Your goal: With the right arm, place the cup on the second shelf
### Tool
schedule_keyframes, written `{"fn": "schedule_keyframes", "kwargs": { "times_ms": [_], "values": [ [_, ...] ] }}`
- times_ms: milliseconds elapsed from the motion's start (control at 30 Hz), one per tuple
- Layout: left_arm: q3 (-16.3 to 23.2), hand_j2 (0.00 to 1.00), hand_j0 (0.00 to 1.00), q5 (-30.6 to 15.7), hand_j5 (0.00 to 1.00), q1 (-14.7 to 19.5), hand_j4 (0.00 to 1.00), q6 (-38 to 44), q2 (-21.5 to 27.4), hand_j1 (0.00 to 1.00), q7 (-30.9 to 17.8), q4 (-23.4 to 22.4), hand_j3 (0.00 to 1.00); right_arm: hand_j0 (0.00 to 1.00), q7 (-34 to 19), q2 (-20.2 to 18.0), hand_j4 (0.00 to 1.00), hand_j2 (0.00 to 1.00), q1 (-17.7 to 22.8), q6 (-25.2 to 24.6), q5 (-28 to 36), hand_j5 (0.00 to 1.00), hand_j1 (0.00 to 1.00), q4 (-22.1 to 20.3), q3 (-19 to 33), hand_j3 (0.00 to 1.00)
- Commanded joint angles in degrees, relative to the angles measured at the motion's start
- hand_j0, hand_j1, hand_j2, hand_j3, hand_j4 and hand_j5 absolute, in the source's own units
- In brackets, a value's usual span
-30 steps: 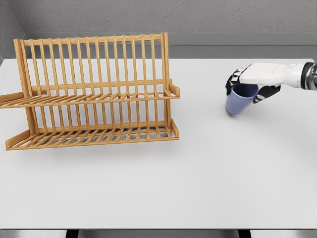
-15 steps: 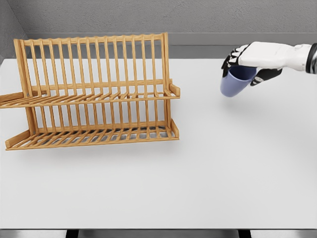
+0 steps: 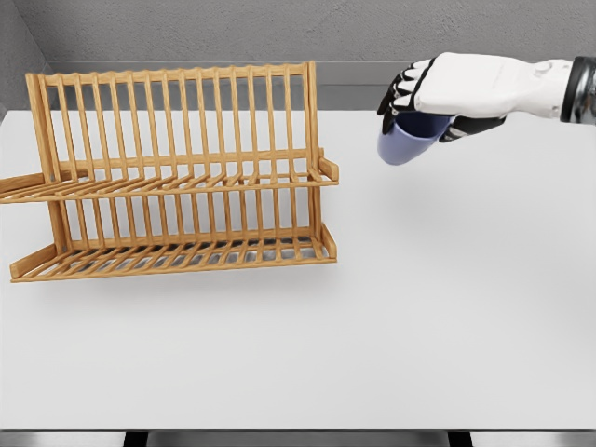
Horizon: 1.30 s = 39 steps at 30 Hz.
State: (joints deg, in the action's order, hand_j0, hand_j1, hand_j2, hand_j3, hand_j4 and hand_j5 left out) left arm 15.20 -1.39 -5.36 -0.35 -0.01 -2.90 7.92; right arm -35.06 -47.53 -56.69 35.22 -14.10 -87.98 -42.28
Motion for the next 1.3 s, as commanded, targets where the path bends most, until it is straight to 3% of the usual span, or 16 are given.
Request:
{"fn": "schedule_keyframes", "kwargs": {
  "times_ms": [0,700,867,1267],
  "values": [
    [0.0,1.00,1.00,0.0,1.00,0.0,1.00,0.0,0.0,1.00,0.0,0.0,1.00,0.59,0.1,1.0,0.59,0.59,0.0,-0.2,0.4,0.59,0.59,-2.4,0.4,0.59],
    [0.0,1.00,1.00,0.1,1.00,0.0,1.00,0.0,0.0,1.00,0.0,0.0,1.00,0.56,0.1,6.3,0.56,0.56,-3.9,-1.1,0.4,0.56,0.56,-9.9,0.4,0.56],
    [0.0,1.00,1.00,0.0,1.00,0.0,1.00,0.0,0.0,1.00,-0.1,0.0,1.00,0.56,0.1,8.7,0.56,0.56,-4.2,-1.6,0.3,0.56,0.56,-9.9,0.2,0.56],
    [0.0,1.00,1.00,0.1,1.00,0.0,1.00,0.0,0.0,1.00,0.0,0.0,1.00,0.57,0.1,9.6,0.57,0.57,-4.1,-1.7,-0.7,0.57,0.57,-9.0,-4.1,0.57]
  ]
}}
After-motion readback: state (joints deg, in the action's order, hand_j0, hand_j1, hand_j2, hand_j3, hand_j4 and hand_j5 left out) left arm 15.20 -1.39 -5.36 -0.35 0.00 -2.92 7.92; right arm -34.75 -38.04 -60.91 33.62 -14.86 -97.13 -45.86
